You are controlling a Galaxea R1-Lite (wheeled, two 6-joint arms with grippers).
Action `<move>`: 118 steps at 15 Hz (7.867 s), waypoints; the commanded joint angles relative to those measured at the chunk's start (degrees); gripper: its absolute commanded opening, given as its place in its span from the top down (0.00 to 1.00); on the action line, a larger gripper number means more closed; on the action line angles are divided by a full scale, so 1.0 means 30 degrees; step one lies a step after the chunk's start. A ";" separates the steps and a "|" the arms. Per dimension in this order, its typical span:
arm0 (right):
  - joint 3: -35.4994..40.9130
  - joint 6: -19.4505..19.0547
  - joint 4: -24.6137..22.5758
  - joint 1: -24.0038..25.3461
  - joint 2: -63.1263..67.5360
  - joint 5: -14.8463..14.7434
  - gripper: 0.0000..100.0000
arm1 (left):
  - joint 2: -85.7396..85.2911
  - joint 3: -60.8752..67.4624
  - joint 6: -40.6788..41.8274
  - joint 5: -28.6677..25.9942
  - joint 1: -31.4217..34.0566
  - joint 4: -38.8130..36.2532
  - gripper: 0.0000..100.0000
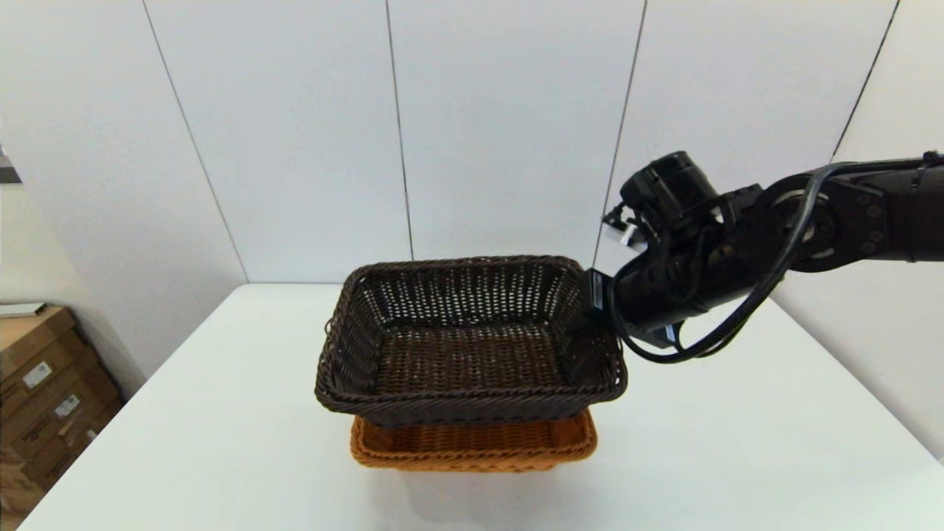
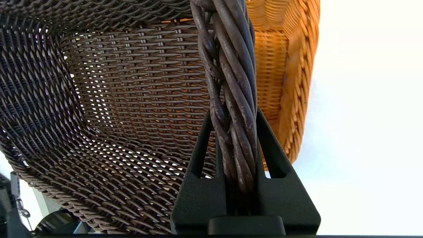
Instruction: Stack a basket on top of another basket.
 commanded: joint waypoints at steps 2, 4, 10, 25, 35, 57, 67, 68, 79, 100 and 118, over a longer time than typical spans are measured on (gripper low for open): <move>0.0072 0.0102 0.0055 0.0037 0.0390 0.0023 1.00 | -0.0005 0.0002 -0.0020 0.0009 0.0002 0.0007 0.00; 0.0102 0.0161 0.0055 0.0037 0.0566 0.0023 1.00 | -0.0005 0.0002 -0.0020 0.0009 0.0002 0.0007 0.00; 0.0072 0.0864 -0.0062 0.0154 0.1064 0.0052 1.00 | -0.0005 0.0002 -0.0020 0.0009 0.0002 0.0007 0.00; -0.0133 0.0864 -0.0267 0.0125 0.2382 -0.0036 1.00 | -0.0005 0.0002 -0.0020 0.0009 0.0002 0.0007 0.00; 0.0043 0.0893 -0.1117 0.0037 0.2909 -0.0768 1.00 | -0.0005 0.0002 -0.0020 0.0009 0.0002 0.0007 0.00; 0.0219 0.0893 -0.1205 -0.0402 0.3202 -0.0827 1.00 | -0.0005 0.0002 -0.0020 0.0009 0.0002 0.0007 0.00; 0.0453 0.0864 -0.1615 -0.0431 0.3173 -0.0973 0.00 | -0.0005 0.0002 -0.0020 0.0009 0.0002 0.0007 0.00; 0.0424 0.0864 -0.1644 -0.0461 0.3027 -0.1032 0.00 | -0.0005 0.0002 -0.0020 0.0009 0.0002 0.0007 0.00; 0.0307 -0.3648 -0.1205 -0.3918 -0.4620 -0.4664 0.00 | -0.0005 0.0002 -0.0020 0.0009 0.0002 0.0007 0.00; 1.3695 -0.9302 0.4274 -0.9806 -3.0723 -0.4694 0.00 | -0.0005 0.0002 -0.0020 0.0009 0.0002 0.0007 0.00; 2.7582 -1.2701 -0.8119 -0.8898 -3.6202 -0.4196 0.00 | -0.0005 0.0002 -0.0020 0.0009 0.0002 0.0007 0.00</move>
